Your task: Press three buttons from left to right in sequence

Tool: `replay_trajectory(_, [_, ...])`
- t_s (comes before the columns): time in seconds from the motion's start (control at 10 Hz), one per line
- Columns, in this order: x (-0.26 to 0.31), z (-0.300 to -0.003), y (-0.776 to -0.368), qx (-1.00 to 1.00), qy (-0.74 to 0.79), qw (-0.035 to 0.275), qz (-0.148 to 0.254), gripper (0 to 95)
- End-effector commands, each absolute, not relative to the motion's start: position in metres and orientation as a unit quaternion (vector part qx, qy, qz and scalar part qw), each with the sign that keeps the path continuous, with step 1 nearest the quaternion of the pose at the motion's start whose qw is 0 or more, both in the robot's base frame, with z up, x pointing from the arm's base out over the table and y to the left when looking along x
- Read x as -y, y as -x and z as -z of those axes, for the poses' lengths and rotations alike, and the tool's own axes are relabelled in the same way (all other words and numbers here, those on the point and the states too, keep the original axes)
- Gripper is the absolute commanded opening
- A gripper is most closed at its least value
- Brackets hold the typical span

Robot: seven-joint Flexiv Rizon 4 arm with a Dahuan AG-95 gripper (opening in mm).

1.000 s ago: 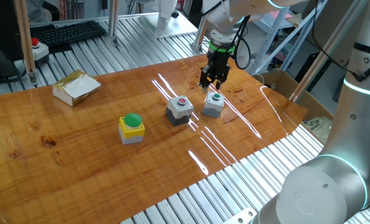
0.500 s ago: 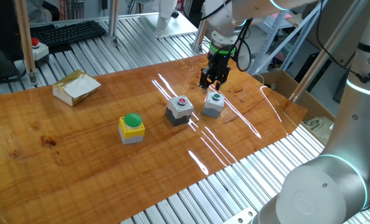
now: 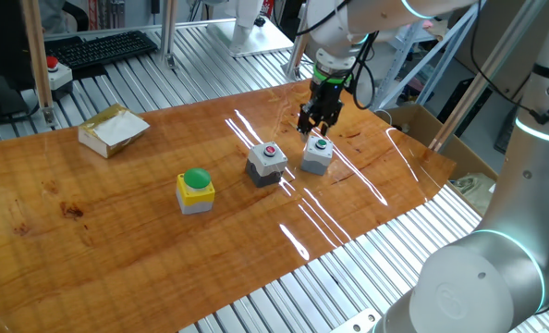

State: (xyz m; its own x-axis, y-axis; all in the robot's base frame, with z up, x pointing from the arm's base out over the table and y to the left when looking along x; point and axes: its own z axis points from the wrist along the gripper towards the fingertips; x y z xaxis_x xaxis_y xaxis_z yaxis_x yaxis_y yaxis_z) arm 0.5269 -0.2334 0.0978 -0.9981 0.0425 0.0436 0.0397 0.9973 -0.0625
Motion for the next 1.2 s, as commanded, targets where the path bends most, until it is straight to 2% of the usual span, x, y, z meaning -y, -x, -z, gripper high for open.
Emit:
replay_trajectory(0.1, [0.235,-0.094,-0.525,0.999,0.02,0.02,-0.029,57.0])
replay_trajectory(1.2, [0.234,-0.082,-0.522,0.999,0.025,0.016,-0.028,57.0])
